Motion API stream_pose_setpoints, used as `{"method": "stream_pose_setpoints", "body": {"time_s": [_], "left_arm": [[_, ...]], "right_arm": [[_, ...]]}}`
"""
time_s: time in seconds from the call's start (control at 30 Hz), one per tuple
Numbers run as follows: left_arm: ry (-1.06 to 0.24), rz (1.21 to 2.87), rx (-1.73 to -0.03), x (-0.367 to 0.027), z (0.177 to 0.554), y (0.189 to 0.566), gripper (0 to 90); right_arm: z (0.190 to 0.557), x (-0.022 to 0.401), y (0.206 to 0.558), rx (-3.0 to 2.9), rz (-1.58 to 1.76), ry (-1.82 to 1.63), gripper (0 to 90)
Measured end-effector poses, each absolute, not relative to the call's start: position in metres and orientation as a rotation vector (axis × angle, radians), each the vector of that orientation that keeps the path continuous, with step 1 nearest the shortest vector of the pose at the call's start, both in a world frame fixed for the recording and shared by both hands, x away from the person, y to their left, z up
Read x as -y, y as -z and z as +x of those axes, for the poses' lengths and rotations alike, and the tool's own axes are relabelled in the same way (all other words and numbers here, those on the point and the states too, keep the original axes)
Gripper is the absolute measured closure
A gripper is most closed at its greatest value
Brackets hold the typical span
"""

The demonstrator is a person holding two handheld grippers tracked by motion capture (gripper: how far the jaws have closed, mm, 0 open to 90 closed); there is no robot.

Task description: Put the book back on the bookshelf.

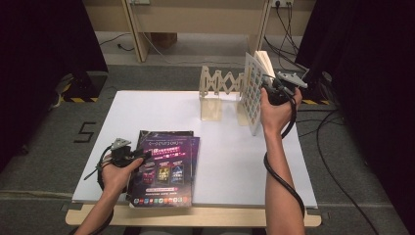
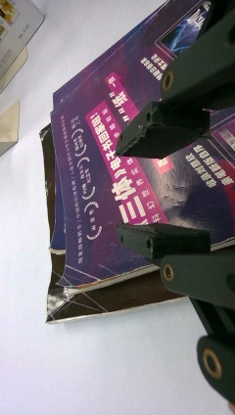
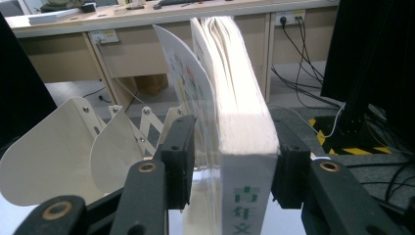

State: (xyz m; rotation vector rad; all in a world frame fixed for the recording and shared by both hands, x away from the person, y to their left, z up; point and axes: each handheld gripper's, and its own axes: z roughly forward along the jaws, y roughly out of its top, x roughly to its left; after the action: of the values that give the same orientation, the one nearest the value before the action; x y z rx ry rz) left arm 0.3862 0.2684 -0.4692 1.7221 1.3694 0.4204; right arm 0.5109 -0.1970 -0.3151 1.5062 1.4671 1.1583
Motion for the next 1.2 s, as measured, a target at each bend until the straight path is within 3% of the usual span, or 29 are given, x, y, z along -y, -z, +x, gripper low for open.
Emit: {"method": "stream_pose_setpoints", "body": {"time_s": [1.2], "left_arm": [[-0.422,1.708,-1.384,-0.272,0.386,0.465,49.5]], "right_arm": [[0.473,0.207,0.32,-1.509,1.483,-1.15,53.1]]}}
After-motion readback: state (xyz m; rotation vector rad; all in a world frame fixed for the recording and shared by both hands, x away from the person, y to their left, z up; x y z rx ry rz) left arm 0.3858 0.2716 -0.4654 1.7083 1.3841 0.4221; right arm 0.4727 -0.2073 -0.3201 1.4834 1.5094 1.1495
